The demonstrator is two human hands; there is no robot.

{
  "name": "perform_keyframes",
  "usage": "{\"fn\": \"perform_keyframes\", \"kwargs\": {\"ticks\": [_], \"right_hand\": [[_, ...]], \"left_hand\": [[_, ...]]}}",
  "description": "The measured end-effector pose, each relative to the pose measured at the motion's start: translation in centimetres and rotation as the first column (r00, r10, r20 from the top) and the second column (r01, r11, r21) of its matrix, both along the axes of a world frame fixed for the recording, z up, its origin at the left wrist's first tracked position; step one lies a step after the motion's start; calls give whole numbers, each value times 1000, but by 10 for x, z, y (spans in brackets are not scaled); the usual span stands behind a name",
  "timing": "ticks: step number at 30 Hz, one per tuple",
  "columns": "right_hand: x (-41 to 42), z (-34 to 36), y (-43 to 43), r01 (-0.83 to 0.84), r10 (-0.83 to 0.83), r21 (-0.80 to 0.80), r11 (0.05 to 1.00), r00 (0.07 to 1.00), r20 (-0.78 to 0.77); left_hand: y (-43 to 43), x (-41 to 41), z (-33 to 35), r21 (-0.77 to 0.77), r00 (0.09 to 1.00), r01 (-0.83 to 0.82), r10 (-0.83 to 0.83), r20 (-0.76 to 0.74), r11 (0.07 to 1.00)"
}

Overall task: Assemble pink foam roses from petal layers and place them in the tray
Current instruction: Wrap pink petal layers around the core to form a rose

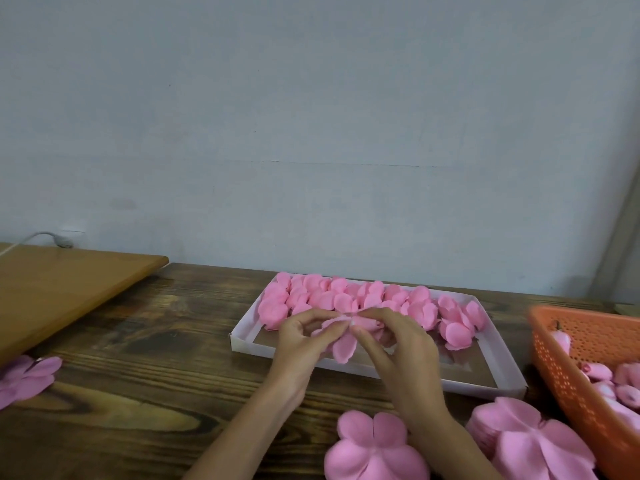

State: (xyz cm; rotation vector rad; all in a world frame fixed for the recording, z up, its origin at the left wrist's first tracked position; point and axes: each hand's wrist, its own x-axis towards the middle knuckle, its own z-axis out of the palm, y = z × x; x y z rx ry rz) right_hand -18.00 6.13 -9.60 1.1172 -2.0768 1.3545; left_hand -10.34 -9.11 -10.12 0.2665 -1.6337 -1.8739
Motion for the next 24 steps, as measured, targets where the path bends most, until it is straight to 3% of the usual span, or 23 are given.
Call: {"fn": "perform_keyframes", "kwargs": {"ticks": [6, 12, 21, 24], "right_hand": [[-6, 1, -1, -138, 166, -133, 981, 958, 234], [-5, 1, -4, -246, 276, -135, 960, 913, 301], [-10, 5, 1, -154, 221, -236, 960, 931, 291], [-12, 6, 1, -212, 283, -256, 943, 915, 286]], "left_hand": [[-1, -1, 2, 28, 996, 83, -82, -17, 996], [-6, -1, 2, 102, 968, 236, -226, -105, 966], [-4, 2, 2, 51, 979, 204, -203, -16, 978], [-3, 2, 2, 61, 975, 223, -223, -9, 973]]}}
